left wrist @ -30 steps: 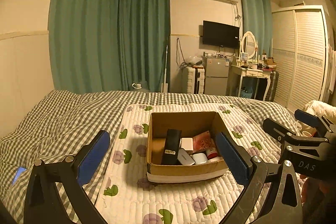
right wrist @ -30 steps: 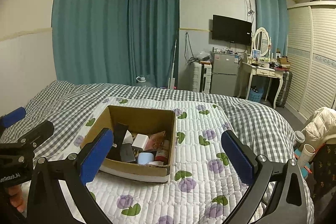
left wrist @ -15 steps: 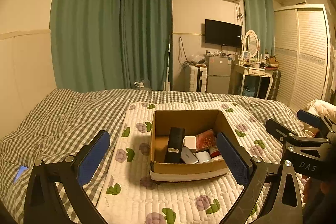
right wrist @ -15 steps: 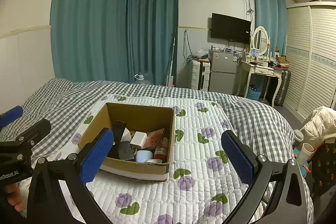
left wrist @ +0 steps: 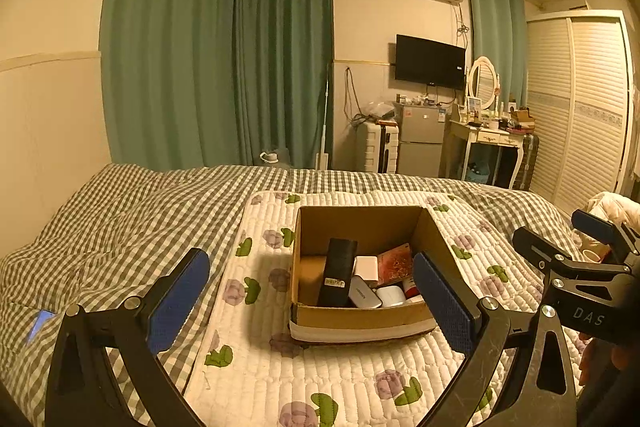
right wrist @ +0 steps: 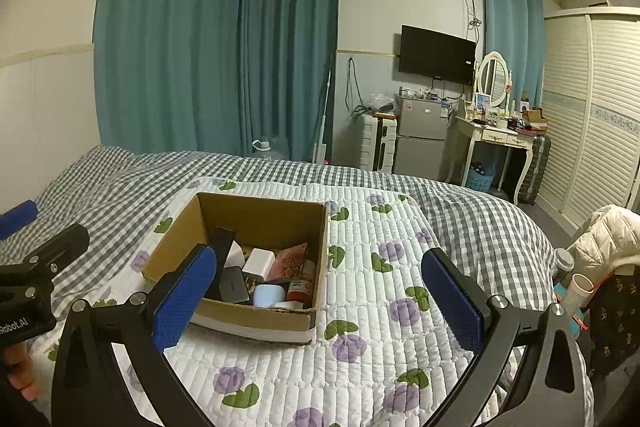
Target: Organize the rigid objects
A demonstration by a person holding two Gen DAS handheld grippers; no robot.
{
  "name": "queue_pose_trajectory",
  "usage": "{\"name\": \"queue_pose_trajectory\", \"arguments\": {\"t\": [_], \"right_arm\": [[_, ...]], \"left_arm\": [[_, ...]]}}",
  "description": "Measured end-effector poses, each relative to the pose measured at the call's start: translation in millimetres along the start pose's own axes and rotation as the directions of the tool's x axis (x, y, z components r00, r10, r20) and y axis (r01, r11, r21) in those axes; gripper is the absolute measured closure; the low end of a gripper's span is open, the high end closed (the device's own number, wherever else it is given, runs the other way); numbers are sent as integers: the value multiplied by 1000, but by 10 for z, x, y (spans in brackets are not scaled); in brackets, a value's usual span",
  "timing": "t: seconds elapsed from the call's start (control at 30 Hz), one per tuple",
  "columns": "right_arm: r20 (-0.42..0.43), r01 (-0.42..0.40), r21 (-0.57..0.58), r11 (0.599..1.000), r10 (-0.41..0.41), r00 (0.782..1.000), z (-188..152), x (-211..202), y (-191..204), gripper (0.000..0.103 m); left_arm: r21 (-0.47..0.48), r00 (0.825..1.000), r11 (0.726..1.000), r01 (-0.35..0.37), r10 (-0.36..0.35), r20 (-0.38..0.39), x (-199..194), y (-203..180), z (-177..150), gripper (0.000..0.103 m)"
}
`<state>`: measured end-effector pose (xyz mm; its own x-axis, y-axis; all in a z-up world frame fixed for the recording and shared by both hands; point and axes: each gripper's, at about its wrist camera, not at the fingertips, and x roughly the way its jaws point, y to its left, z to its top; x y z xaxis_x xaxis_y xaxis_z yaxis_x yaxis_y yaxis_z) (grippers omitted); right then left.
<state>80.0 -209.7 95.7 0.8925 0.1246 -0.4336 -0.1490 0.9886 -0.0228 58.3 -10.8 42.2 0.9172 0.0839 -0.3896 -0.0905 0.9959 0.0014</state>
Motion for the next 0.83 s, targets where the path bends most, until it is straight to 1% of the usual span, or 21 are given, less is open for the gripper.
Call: {"name": "queue_pose_trajectory", "arguments": {"t": [0.53, 0.63, 0.7, 0.83], "right_arm": [[-7, 3, -2, 1000, -3, 1000, -24, 29, 3, 0], [-8, -1, 0, 1000, 1, 1000, -26, 28, 2, 0], [-11, -3, 0, 1000, 3, 1000, -42, 38, 10, 0], [-14, -4, 3, 1000, 4, 1000, -55, 50, 10, 0]], "left_arm": [[3, 1000, 1000, 1, -1, -8, 0, 0, -15, 0], [-9, 1000, 1000, -8, 8, -4, -12, 3, -24, 0], [-20, 1000, 1000, 12, -12, -8, -10, 19, -36, 0], [-19, 1000, 1000, 7, -7, -6, -12, 23, -43, 0]]}}
